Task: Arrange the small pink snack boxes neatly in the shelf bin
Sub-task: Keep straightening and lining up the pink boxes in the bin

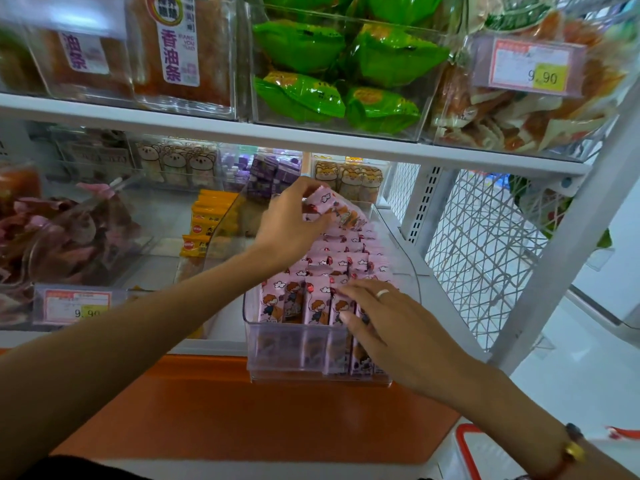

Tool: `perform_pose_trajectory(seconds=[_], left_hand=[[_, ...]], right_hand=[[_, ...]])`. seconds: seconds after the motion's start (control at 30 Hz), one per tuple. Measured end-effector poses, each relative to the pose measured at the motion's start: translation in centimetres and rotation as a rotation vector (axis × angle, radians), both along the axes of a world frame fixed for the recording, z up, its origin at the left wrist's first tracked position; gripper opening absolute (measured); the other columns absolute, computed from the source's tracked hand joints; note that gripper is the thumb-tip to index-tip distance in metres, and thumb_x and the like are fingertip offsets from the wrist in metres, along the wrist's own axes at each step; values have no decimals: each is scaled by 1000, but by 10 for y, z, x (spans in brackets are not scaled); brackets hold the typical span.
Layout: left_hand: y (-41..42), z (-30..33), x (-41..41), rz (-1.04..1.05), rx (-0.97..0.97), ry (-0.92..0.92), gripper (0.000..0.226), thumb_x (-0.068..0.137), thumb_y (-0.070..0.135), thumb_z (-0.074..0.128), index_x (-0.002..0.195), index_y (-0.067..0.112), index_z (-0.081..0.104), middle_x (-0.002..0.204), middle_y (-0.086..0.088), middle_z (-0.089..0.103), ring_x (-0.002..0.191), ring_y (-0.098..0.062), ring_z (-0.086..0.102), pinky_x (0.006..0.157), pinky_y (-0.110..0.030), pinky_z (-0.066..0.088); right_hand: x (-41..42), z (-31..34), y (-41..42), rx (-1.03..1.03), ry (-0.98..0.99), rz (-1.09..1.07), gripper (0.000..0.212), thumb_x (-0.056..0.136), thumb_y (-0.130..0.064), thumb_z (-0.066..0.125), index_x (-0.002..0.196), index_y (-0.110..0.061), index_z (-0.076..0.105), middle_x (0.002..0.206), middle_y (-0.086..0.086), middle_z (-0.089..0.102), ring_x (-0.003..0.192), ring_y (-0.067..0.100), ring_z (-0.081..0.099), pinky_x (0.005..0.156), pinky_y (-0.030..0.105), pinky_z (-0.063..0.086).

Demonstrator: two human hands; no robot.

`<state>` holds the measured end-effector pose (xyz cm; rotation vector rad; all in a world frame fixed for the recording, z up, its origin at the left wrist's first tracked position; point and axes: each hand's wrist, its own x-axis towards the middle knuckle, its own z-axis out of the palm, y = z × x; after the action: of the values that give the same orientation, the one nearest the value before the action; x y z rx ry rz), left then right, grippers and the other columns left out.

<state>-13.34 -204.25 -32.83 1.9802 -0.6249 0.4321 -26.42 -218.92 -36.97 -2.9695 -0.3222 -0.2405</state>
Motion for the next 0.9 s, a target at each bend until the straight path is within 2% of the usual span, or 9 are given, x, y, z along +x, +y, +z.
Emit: perform_pose_trajectory(seconds=[0.07,0.27,0.33,0.4,0.5,0.6,0.7,0.8,0.9], left_hand=[[-9,-2,13,22,62,-37,43,88,21,67,128,20,51,126,1,60,102,-12,57,74,-18,46],[-18,-3,29,-78,299,-115,45,82,26,74,124,20,59,124,0,64,112,-16,59,92,-30,51],[-17,4,29,-140,376,-147,47,82,28,74,126,22,59,121,1,65,105,-10,60,89,-27,50],[-16,16,29,-219,443,-135,50,83,27,73,130,20,57,113,0,67,90,-4,60,82,-20,49],[-18,34,34,-272,553,-95,56,84,26,72,135,14,53,105,-3,68,82,-8,60,80,-24,49],[-26,43,39,-317,578,-19,51,84,20,72,130,11,52,107,-2,60,86,-14,59,80,-27,48],[-39,38,45,-304,512,83,47,82,18,74,120,10,48,113,-8,59,98,-21,61,85,-31,49],[-49,37,55,-285,458,162,52,82,24,74,125,10,48,121,-9,60,107,-21,57,87,-28,45],[-50,34,62,-286,605,206,50,87,26,69,128,10,45,130,-11,55,116,-23,53,85,-25,37]], right_hand=[[0,1,1,14,0,2,49,101,-46,24,148,-32,24,153,-11,26,140,5,20,113,24,17],[-1,4,0,43,-5,26,48,101,-45,25,148,-32,24,153,-11,26,139,4,18,113,23,15],[0,5,0,53,-2,31,48,101,-45,26,148,-32,24,152,-12,26,139,3,18,113,23,16],[1,5,0,65,-4,38,48,101,-45,27,147,-32,25,152,-13,26,139,3,18,112,22,16],[1,7,1,80,-10,46,48,100,-44,29,147,-33,26,152,-14,27,140,2,18,112,22,15],[0,7,1,74,-16,52,47,100,-44,30,146,-34,27,152,-15,27,140,2,17,110,20,14],[0,9,0,59,-50,60,46,100,-45,31,143,-33,33,150,-14,30,138,2,20,110,21,18],[-1,12,-2,39,-106,80,42,98,-44,38,138,-33,42,147,-13,38,136,3,26,105,18,14],[-2,16,-7,26,-166,91,37,96,-39,46,132,-34,49,139,-13,46,131,3,32,103,16,15]])
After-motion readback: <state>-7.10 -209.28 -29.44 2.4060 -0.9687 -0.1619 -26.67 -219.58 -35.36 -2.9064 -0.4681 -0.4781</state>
